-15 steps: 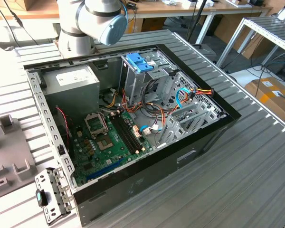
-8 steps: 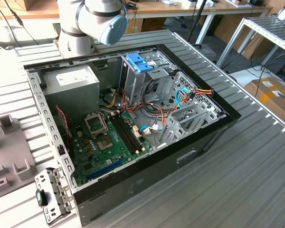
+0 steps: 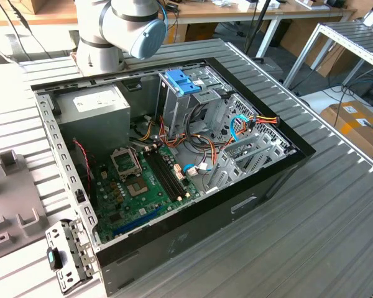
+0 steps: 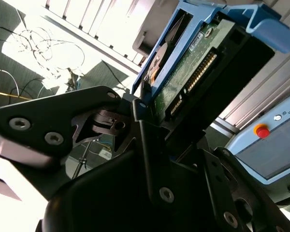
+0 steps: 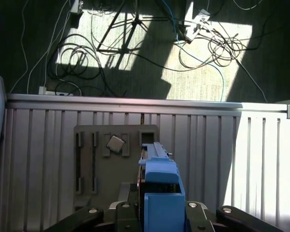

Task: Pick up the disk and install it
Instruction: 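Pick up the disk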

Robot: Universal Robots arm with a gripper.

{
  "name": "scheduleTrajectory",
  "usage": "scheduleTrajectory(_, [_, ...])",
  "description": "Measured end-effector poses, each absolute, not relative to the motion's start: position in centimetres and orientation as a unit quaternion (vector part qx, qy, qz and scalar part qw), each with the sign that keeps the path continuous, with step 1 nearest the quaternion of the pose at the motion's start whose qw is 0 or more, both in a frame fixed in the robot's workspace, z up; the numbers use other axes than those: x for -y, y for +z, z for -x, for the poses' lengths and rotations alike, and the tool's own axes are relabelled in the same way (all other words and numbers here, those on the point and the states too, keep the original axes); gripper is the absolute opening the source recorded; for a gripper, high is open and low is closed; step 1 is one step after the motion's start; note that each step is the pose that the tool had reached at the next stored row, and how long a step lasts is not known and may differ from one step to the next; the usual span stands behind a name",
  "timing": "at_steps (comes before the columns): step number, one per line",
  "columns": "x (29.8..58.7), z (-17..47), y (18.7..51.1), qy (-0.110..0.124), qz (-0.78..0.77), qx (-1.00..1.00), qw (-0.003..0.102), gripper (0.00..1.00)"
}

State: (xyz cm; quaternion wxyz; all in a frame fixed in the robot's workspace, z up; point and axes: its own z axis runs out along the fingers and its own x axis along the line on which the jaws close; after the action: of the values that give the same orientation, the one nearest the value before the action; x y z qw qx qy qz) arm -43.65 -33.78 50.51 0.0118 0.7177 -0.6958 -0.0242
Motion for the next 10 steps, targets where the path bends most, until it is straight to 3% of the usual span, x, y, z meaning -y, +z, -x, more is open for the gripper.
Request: scheduleTrajectory(10, [33.8, 43.7, 52.1, -0.024, -0.718, 0.696, 0.012, 0.36])
